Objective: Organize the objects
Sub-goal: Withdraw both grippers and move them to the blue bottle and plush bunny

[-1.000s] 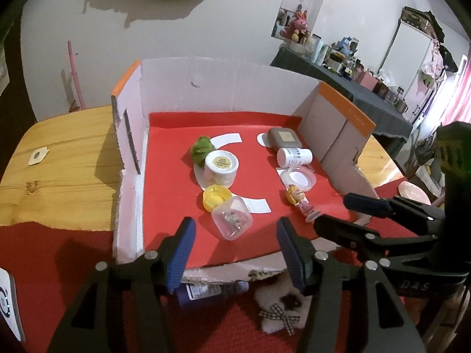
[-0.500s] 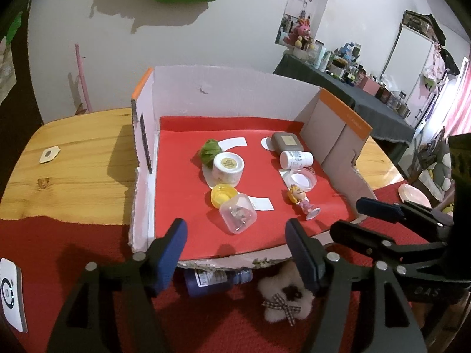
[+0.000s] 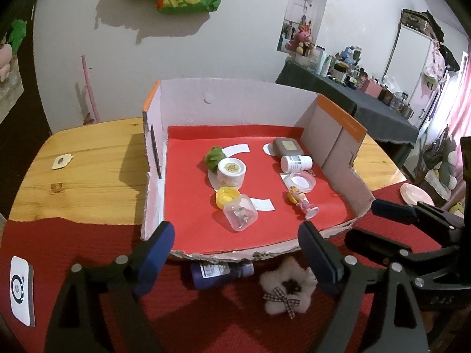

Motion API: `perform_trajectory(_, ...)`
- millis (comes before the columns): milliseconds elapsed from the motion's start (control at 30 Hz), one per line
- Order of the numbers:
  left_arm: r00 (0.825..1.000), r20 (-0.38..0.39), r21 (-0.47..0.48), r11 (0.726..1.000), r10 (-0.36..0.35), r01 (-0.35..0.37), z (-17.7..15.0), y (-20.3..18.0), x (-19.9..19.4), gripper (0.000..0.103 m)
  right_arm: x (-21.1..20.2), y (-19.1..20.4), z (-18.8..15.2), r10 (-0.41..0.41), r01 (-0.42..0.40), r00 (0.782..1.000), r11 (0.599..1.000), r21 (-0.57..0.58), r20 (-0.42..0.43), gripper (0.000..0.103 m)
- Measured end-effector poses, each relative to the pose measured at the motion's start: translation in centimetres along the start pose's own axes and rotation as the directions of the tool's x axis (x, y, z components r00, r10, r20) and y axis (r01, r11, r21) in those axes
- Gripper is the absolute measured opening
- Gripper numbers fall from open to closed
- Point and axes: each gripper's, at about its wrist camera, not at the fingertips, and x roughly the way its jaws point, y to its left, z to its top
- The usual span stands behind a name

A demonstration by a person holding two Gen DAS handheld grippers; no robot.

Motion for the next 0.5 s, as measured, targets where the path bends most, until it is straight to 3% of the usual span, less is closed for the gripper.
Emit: perform_trajectory(500, 1.0, -0.002, -0.007, 1.0, 0.007, -0.007, -0.8, -0.2, -0.8, 0.091, -1.4, 0.8, -0.9, 0.004, -0.004, 1.0, 1.0, -0.023, 0.013, 0.081)
